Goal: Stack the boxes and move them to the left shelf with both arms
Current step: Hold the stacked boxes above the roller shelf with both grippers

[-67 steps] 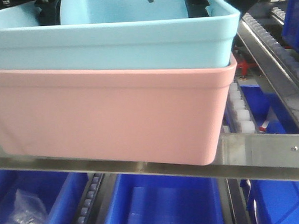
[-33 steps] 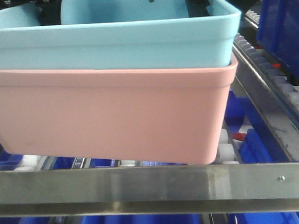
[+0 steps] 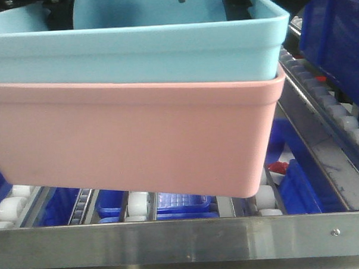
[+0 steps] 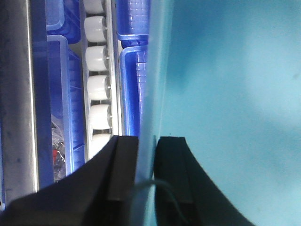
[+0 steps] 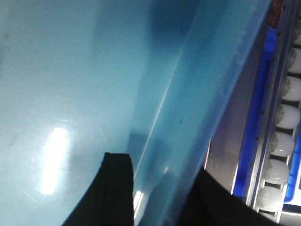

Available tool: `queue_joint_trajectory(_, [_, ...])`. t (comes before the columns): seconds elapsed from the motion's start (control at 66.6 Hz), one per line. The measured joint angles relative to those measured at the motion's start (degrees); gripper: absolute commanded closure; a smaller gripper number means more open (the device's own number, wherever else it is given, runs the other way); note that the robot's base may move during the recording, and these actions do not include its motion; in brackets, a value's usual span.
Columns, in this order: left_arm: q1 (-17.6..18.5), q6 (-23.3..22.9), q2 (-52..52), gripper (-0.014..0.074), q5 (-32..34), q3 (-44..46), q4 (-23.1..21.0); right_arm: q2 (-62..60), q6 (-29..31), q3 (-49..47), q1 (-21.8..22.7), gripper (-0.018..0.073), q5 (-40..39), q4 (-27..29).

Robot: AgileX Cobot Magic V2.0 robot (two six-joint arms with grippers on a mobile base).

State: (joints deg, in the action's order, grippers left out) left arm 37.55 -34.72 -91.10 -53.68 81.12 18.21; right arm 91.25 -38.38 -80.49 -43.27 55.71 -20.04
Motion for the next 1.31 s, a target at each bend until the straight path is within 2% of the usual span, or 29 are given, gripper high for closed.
queue_joint_trajectory(1.306, [0.0,0.0,0.0,0.0599,0.0,0.0,0.0,0.0,0.0,0.0,0.0,0.0504,-0.4,-0.1])
